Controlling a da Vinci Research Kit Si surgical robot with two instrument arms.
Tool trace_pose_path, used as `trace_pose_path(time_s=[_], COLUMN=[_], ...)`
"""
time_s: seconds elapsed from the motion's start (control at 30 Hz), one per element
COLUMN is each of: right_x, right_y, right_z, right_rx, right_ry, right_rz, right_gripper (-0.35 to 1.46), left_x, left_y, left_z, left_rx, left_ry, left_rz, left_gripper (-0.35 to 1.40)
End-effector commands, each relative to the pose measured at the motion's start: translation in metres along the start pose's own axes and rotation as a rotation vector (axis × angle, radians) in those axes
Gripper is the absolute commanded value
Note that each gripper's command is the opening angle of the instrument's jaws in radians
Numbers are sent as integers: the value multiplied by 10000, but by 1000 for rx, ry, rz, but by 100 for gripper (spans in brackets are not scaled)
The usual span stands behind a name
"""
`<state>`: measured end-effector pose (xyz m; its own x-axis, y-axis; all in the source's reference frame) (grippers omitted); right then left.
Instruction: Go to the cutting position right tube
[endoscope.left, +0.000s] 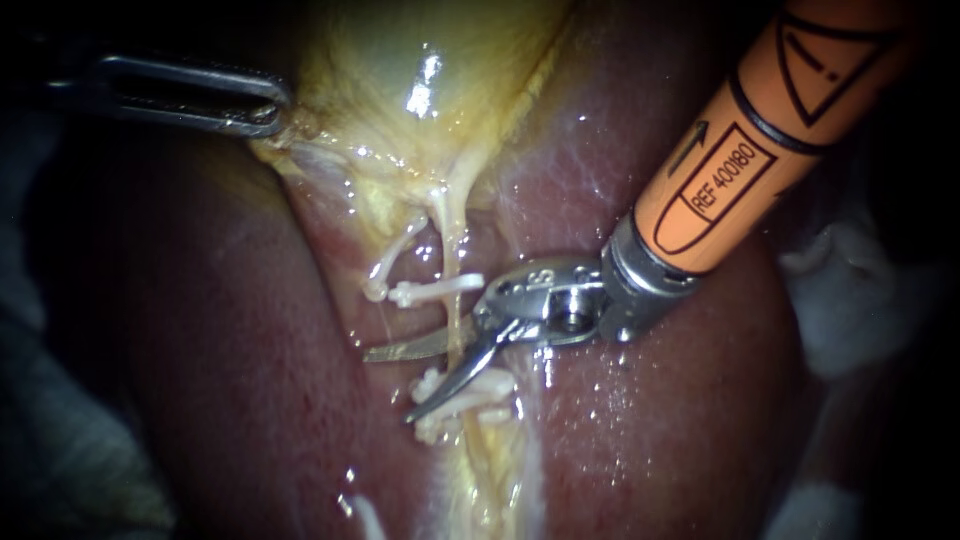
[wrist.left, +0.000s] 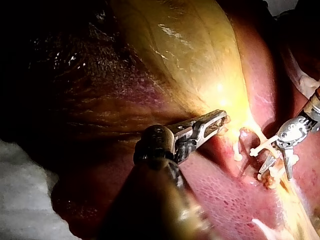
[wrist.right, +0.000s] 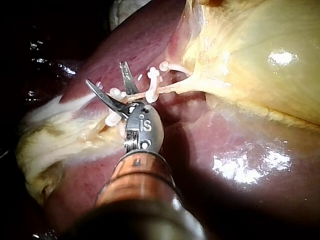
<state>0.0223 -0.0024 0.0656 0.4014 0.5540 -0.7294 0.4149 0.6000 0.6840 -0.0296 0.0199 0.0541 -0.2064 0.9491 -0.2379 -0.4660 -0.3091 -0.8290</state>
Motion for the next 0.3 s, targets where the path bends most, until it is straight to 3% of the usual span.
trace_pose_path(time_s=[0.03,0.3], right_x=[0,0], right_y=[0,0], right_z=[0,1], right_rx=[-2,-1], right_ry=[1,1], right_rz=[1,1], right_gripper=[129,127], left_x=[0,0], left_y=[0,0], left_z=[0,1], left_rx=[0,0], left_ry=[0,0], left_rz=[0,0], left_gripper=[-35,-35])
